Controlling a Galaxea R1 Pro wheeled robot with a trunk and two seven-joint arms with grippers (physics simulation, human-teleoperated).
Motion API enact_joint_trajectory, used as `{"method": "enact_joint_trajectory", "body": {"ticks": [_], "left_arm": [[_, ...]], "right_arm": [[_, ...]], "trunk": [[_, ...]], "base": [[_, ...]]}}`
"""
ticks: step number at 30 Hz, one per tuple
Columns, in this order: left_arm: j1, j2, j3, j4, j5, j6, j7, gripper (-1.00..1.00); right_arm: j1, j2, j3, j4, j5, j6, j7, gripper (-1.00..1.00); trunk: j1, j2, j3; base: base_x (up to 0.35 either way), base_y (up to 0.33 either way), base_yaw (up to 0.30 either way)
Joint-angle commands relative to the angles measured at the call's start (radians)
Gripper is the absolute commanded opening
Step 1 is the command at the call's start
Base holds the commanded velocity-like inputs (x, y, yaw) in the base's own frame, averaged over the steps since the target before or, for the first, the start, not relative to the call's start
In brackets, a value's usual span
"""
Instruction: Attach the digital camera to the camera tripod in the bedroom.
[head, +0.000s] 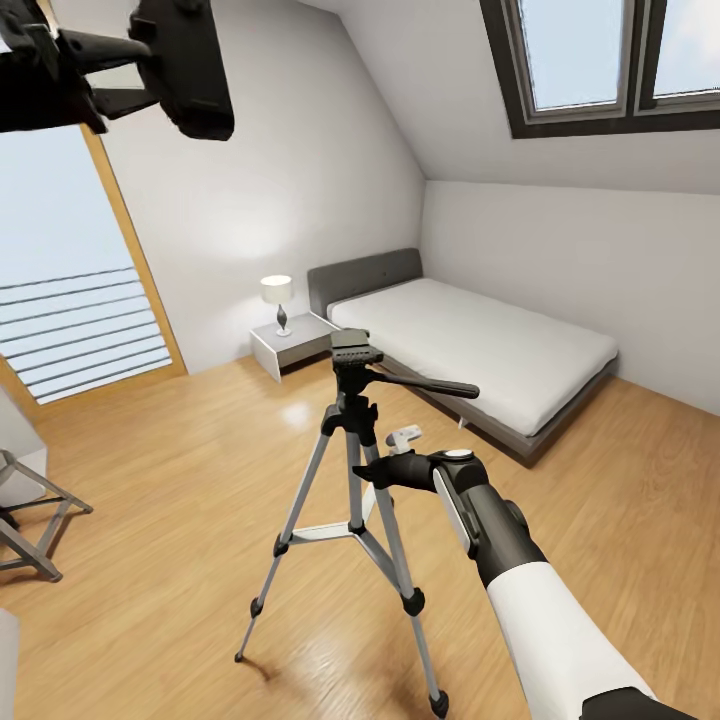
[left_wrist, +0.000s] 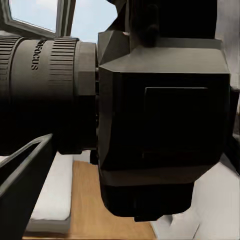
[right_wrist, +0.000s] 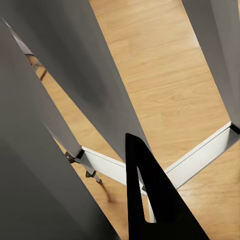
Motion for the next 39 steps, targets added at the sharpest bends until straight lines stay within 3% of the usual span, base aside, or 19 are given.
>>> {"method": "enact_joint_trajectory", "body": {"ticks": [1, 2, 5, 6, 9, 10, 11, 13, 16, 17, 19, 20, 24, 28, 39], "left_arm": [[-0.002, 0.003, -0.007, -0.010, 0.007, 0.022, 0.031, -1.00], [-0.002, 0.002, -0.012, -0.028, -0.007, 0.043, 0.088, -1.00], [-0.002, 0.000, -0.029, -0.051, -0.045, 0.076, 0.145, -1.00], [-0.002, -0.001, -0.052, -0.068, -0.082, 0.100, 0.164, -1.00], [-0.002, -0.002, -0.101, -0.104, -0.145, 0.135, 0.170, -1.00], [-0.002, -0.001, -0.138, -0.136, -0.187, 0.151, 0.159, -1.00], [-0.003, 0.000, -0.157, -0.154, -0.207, 0.157, 0.149, -1.00], [-0.003, 0.002, -0.215, -0.214, -0.265, 0.167, 0.098, -1.00], [-0.003, 0.005, -0.278, -0.277, -0.322, 0.172, 0.024, -1.00], [-0.004, 0.006, -0.329, -0.324, -0.360, 0.173, -0.035, -1.00], [-0.004, 0.007, -0.391, -0.372, -0.395, 0.174, -0.095, -1.00], [-0.004, 0.006, -0.457, -0.421, -0.425, 0.174, -0.147, -1.00], [-0.004, 0.001, -0.590, -0.522, -0.485, 0.174, -0.220, -1.00], [-0.004, 0.003, -0.641, -0.590, -0.527, 0.173, -0.251, -1.00], [-0.004, 0.010, -0.664, -0.674, -0.549, 0.172, -0.314, -1.00]], "right_arm": [[-0.001, 0.000, -0.001, 0.015, 0.065, 0.001, -0.027, -1.00], [-0.001, 0.000, -0.001, 0.015, 0.065, 0.001, -0.027, -1.00], [-0.001, 0.000, -0.002, 0.015, 0.065, 0.001, -0.026, -1.00], [-0.001, 0.000, -0.002, 0.015, 0.065, 0.001, -0.026, -1.00], [-0.001, -0.001, -0.002, 0.015, 0.065, 0.001, -0.025, -1.00], [-0.001, -0.001, -0.003, 0.015, 0.065, 0.001, -0.025, -1.00], [-0.001, -0.002, -0.003, 0.015, 0.065, 0.001, -0.025, -1.00], [-0.001, -0.005, -0.003, 0.015, 0.065, 0.001, -0.025, -1.00], [-0.001, -0.009, -0.003, 0.015, 0.064, 0.001, -0.025, -1.00], [-0.001, -0.011, -0.003, 0.015, 0.064, 0.001, -0.025, -1.00], [-0.001, -0.012, -0.002, 0.015, 0.064, 0.001, -0.025, -1.00], [-0.001, -0.013, -0.002, 0.015, 0.064, 0.001, -0.025, -1.00], [-0.001, -0.014, -0.002, 0.015, 0.064, 0.001, -0.025, -1.00], [-0.001, -0.014, -0.002, 0.015, 0.064, 0.001, -0.025, -1.00], [-0.001, -0.013, -0.002, 0.015, 0.068, 0.001, -0.025, -1.00]], "trunk": [[0.001, -0.002, -0.002], [0.001, -0.002, -0.002], [0.001, -0.002, -0.002], [0.001, -0.002, -0.002], [0.001, -0.002, -0.002], [0.001, -0.002, -0.002], [0.001, -0.002, -0.002], [0.001, -0.002, -0.002], [0.001, -0.002, -0.002], [0.001, -0.002, -0.002], [0.001, -0.002, -0.002], [0.001, -0.002, -0.002], [0.001, -0.002, -0.002], [0.001, -0.002, -0.002], [0.001, -0.002, -0.002]], "base": [[0.000, 0.000, 0.000], [0.000, 0.000, 0.000], [0.000, 0.000, 0.000], [0.000, 0.000, 0.000], [0.000, 0.000, 0.000], [0.000, 0.000, 0.000], [0.000, 0.000, 0.000], [0.000, 0.000, 0.000], [0.000, 0.000, 0.000], [0.000, 0.000, 0.000], [0.000, 0.000, 0.000], [0.000, 0.000, 0.000], [0.000, 0.000, 0.000], [0.000, 0.000, 0.000], [0.000, 0.000, 0.000]]}}
